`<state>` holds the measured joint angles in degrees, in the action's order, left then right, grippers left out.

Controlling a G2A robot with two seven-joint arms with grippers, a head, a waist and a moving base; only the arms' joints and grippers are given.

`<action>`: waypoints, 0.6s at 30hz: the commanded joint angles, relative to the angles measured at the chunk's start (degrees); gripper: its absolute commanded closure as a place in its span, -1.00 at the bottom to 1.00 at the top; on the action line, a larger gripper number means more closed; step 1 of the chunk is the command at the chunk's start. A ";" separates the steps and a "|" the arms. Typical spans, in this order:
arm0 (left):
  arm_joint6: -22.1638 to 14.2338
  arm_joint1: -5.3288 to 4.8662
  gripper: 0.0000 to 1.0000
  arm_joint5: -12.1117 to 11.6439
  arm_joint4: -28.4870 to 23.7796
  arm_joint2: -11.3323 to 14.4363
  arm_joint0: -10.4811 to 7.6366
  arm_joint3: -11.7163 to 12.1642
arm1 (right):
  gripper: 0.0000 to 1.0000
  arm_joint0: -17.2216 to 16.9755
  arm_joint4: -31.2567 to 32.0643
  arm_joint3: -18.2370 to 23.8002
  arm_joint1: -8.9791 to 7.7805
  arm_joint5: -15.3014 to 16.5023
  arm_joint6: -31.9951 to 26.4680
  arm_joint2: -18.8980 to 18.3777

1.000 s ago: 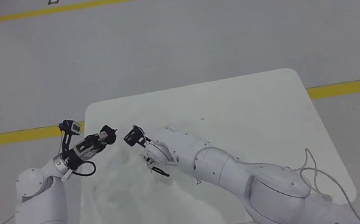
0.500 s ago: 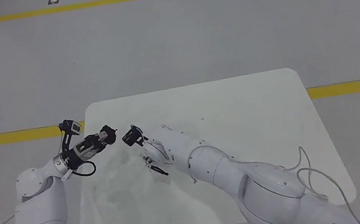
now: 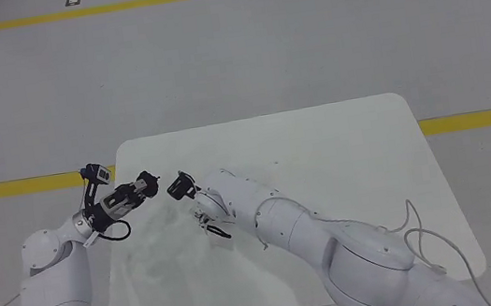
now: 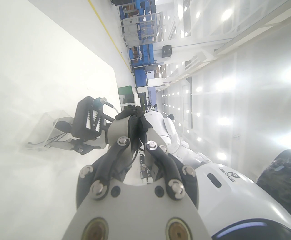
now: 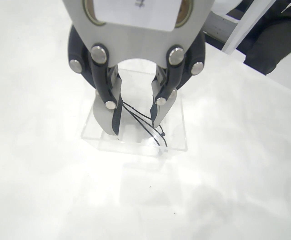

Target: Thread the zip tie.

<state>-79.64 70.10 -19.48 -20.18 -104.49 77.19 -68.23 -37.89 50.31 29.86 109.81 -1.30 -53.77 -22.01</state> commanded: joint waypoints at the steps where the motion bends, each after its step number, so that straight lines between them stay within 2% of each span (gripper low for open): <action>1: 0.00 0.00 1.00 0.00 0.00 0.00 0.00 0.00 | 0.40 -0.03 0.12 -0.19 0.19 0.00 0.09 -0.11; 5: 0.00 0.00 1.00 0.00 0.00 0.00 0.00 0.00 | 0.48 -0.15 0.86 -0.92 0.74 -0.82 0.07 -0.06; 12: 0.00 0.00 1.00 0.00 0.00 0.00 0.00 0.00 | 0.86 -0.23 1.53 -2.47 1.74 -1.75 0.34 -0.28; 18: 0.00 0.00 1.00 0.00 0.00 0.00 0.00 0.00 | 1.00 -0.03 2.04 -3.54 2.30 -1.91 0.58 -0.69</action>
<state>-79.64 70.10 -19.48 -20.18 -104.49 77.19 -68.23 -37.94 52.30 26.43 112.08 -3.23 -53.21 -22.64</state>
